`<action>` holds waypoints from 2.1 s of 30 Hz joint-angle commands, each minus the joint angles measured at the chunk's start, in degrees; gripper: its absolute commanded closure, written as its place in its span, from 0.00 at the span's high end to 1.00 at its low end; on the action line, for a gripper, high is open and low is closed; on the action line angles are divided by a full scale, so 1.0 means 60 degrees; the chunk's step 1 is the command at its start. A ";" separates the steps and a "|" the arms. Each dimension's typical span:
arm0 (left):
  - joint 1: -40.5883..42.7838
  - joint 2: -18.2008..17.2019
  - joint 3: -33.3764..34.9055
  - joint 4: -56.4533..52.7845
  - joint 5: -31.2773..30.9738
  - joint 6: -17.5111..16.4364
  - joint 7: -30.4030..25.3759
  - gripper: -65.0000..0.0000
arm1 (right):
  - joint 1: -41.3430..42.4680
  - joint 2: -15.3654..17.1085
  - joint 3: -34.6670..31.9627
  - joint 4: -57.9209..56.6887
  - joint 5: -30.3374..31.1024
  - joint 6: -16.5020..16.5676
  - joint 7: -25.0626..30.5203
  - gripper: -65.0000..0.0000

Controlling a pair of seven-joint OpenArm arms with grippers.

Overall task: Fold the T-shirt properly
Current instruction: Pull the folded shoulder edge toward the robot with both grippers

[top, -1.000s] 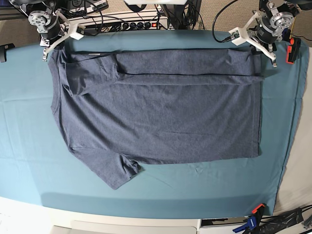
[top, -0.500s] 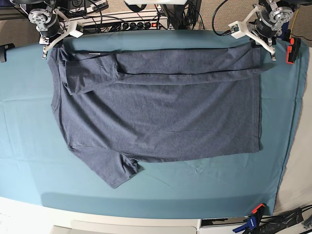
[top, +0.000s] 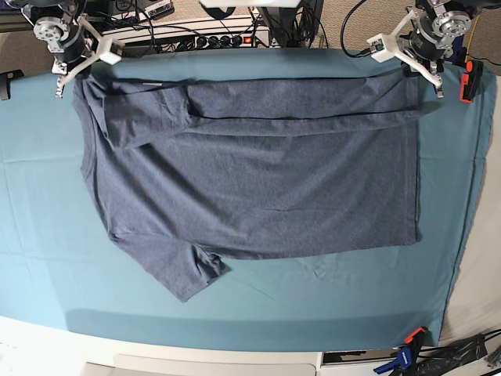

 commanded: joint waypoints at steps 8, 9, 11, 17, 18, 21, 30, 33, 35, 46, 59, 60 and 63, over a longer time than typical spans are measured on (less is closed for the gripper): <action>0.0463 -0.0175 -0.0066 0.0164 0.0135 0.0138 0.0033 0.00 | -0.0761 0.0142 0.0087 0.0131 -0.0342 -0.0047 -0.0153 0.00; 0.0481 -0.0178 -0.0066 0.0164 0.0164 0.0138 0.0040 0.00 | -0.0816 0.0142 0.0087 0.0131 -0.0342 -0.0098 -0.0153 0.00; 0.0477 -0.0182 -0.0066 0.0164 0.0171 0.0142 0.0113 0.00 | -0.0856 0.0142 0.0087 0.0131 -0.0342 -0.0164 -0.0171 0.00; 0.0477 -0.0186 -0.0080 0.0164 0.0718 0.0474 0.0248 0.00 | -0.0856 0.0146 0.0193 0.0131 -0.0372 -0.0197 -0.0222 0.00; 0.0477 -0.0182 -0.0138 0.0164 0.0772 0.0503 0.0255 0.00 | -0.0856 0.0146 0.0277 0.0131 -0.0372 -0.0240 -0.0215 0.00; 0.0477 -0.0182 -0.0470 0.0164 0.0670 0.0532 0.0255 0.00 | -0.0856 0.0146 0.0641 0.0131 -0.0364 -0.0251 -0.0189 0.00; 0.0477 -0.0178 -0.1526 0.0164 -0.0474 0.0171 0.0248 0.00 | -0.0856 0.0612 0.1606 0.0131 -0.0004 -0.0251 -0.0160 0.00; 0.0477 -0.0178 -0.1523 0.0164 -0.0605 0.0168 0.0251 0.00 | -0.0856 0.0612 0.1603 0.0131 0.0036 -0.0248 -0.0153 0.00; 0.0481 -0.0175 -0.1523 0.0164 -0.0605 0.0168 0.0259 0.00 | -0.0856 0.0612 0.1603 0.0131 0.0168 -0.0233 -0.0186 0.00; 0.1147 -0.0127 -0.1523 0.0168 -0.0557 0.0175 0.0324 0.00 | -0.0856 0.0616 0.1603 0.0131 0.0164 -0.0229 -0.0168 0.00; 0.1137 -0.0044 -0.1523 0.0168 -0.0109 0.0204 0.0255 0.00 | -0.0852 0.0616 0.1606 0.0131 0.0168 -0.0233 -0.0251 0.00; 0.1140 -0.0044 -0.1523 0.0168 -0.0091 0.0204 0.0259 0.00 | -0.0852 0.0616 0.1606 0.0131 0.0171 -0.0233 -0.0291 0.00; 0.1140 -0.0044 -0.1523 0.0164 -0.0095 0.0200 0.0324 0.10 | -0.0852 0.0612 0.1606 0.0131 0.0189 -0.0229 -0.0339 0.00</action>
